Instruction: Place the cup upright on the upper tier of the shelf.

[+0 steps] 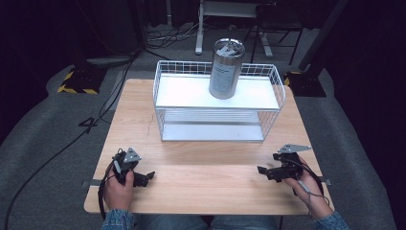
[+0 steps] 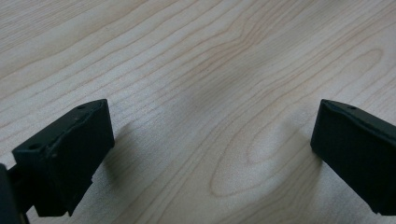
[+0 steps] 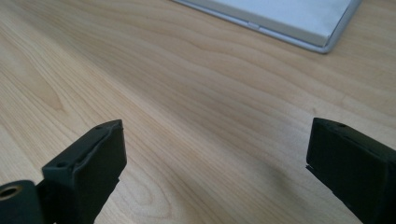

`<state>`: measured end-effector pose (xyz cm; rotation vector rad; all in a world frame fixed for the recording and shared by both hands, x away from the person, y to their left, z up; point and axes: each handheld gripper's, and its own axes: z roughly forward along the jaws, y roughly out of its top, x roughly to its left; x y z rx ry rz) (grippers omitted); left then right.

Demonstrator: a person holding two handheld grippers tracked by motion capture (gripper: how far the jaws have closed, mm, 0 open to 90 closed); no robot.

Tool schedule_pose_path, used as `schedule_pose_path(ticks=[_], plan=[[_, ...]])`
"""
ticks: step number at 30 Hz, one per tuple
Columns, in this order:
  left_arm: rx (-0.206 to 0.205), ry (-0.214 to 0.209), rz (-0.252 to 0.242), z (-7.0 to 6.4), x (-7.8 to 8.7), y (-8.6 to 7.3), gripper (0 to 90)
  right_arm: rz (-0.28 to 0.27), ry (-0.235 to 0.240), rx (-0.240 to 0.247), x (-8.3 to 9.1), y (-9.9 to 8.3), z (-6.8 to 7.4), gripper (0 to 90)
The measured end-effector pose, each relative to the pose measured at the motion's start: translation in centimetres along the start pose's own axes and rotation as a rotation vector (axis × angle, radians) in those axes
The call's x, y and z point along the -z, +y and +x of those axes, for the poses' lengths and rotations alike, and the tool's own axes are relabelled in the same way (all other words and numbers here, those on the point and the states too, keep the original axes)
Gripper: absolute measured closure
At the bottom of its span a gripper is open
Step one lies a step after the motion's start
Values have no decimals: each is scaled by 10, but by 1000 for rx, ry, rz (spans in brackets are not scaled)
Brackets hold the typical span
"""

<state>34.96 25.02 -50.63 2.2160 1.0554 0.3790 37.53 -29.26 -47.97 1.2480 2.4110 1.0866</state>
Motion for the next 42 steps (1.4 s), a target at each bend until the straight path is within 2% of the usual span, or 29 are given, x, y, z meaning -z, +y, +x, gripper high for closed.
schedule_pose_path(ticks=[8,14,15,20,21,22,28,42], plan=[[0,0,0,0,0,0,0,20,-8,5,-7,-9,3,58],[0,0,0,0,0,0,0,34,-19,27,-12,-14,4,62],[0,0,0,0,0,0,0,31,-34,53,-13,-15,5,62],[0,0,0,0,0,0,0,32,-53,84,-14,-16,7,62],[-1,0,0,0,0,0,0,31,-68,115,-15,-18,9,59],[-1,0,0,0,0,0,0,29,-71,124,-15,-18,9,49],[0,0,0,0,0,0,0,-4,-67,127,-17,-23,10,9],[-1,0,0,0,0,0,0,-10,-58,136,-17,-24,10,6]])
